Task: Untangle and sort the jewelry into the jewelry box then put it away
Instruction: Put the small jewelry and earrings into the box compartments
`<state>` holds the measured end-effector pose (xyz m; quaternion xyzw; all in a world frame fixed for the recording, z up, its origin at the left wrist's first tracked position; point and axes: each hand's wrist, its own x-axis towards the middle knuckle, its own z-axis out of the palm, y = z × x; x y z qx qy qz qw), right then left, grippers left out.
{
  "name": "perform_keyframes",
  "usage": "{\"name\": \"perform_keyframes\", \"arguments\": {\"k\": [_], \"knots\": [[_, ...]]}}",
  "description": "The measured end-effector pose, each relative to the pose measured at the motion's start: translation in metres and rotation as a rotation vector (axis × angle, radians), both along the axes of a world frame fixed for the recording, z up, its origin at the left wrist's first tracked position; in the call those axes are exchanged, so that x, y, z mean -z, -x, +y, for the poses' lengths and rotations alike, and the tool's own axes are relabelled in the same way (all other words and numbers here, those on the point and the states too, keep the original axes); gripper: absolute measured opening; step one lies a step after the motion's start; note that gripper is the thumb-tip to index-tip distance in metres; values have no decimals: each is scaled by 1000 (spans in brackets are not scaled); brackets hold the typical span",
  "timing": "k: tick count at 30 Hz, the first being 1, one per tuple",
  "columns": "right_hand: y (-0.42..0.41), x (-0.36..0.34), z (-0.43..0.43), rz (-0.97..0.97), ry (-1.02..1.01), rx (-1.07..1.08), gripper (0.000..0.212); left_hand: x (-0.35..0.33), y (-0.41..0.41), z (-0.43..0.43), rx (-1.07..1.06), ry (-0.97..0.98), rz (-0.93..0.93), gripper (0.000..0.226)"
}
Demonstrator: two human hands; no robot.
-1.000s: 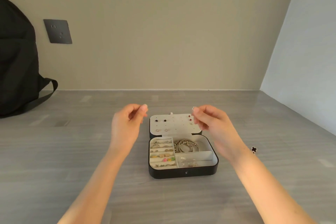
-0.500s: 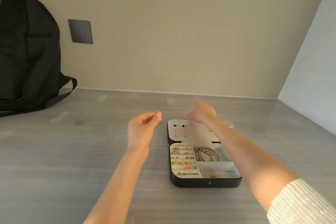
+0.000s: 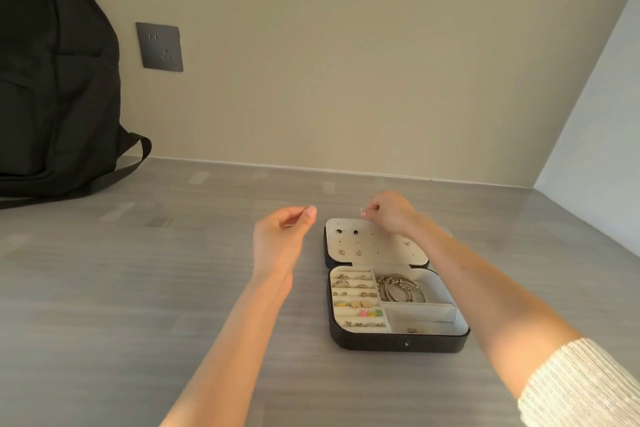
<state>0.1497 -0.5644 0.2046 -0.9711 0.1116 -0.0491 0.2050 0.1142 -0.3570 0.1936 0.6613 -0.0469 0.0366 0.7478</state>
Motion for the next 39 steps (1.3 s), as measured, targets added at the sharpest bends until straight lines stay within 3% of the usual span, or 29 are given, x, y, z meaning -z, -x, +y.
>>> {"name": "perform_keyframes", "arguments": {"k": [7,11,16,20,23,39], "knots": [[36,-29,6,-464,-70,-24,29,-1,-3,-9,17,-69,-77,9],[62,-32,13,-573,-162,-55,21,-12,-3,-21,122,59,-104,8],[74,-22,26,-917,136,-84,23,-18,-8,-35,127,-15,-195,9],[72,-8,36,-888,409,-200,21,-17,-10,-35,143,19,-153,8],[69,-4,36,-860,489,-193,20,-15,-11,-34,157,84,-75,5],[74,-9,51,-747,358,-92,22,-9,-10,-31,253,270,34,7]]}}
